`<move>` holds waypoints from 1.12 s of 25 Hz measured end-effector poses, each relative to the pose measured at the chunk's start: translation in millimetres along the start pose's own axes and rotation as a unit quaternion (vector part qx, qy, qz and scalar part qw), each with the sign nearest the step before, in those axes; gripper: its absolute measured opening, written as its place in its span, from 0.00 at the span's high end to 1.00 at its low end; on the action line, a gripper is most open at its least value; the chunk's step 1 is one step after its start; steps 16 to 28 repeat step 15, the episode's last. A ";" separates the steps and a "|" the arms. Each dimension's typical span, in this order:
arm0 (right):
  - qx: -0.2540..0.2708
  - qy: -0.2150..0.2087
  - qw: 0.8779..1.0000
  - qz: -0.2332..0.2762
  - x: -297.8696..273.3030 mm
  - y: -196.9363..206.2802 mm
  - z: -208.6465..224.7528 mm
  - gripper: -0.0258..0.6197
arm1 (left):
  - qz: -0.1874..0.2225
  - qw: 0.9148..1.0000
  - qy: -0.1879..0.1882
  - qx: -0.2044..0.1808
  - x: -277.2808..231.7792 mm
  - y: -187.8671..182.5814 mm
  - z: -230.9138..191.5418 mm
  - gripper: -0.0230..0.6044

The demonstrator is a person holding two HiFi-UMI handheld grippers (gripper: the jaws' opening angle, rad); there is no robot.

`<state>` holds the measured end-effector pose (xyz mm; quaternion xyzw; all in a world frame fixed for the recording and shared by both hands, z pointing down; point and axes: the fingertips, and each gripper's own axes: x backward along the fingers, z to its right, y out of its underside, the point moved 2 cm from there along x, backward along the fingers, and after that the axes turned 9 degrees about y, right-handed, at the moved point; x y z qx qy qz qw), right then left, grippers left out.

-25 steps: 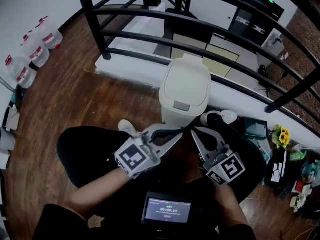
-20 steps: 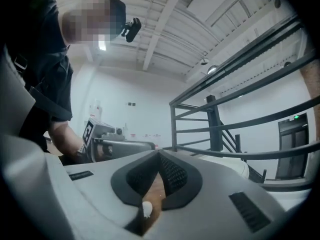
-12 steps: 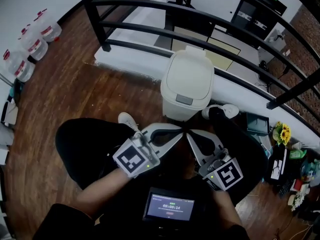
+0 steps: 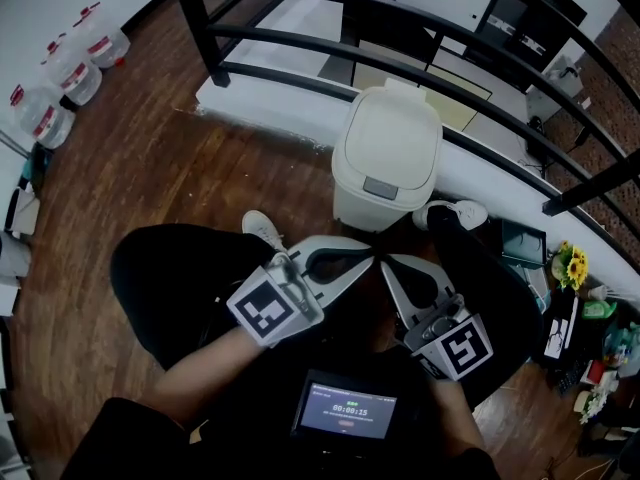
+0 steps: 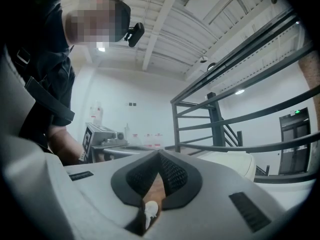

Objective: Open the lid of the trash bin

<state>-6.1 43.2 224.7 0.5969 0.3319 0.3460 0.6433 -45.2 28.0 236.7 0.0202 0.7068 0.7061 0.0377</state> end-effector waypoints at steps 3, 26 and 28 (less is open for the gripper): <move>-0.003 -0.001 1.000 -0.002 -0.8 0.4 -0.5 0.93 | 0.001 1.000 0.004 -0.001 -1.1 -0.9 0.8 0.90; 0.001 0.000 1.000 -0.022 3.6 10.7 -5.0 0.93 | 0.003 1.000 0.008 -0.001 1.0 1.5 5.6 0.90; 0.001 0.000 1.000 -0.022 3.6 10.7 -5.0 0.93 | 0.003 1.000 0.008 -0.001 1.0 1.5 5.6 0.90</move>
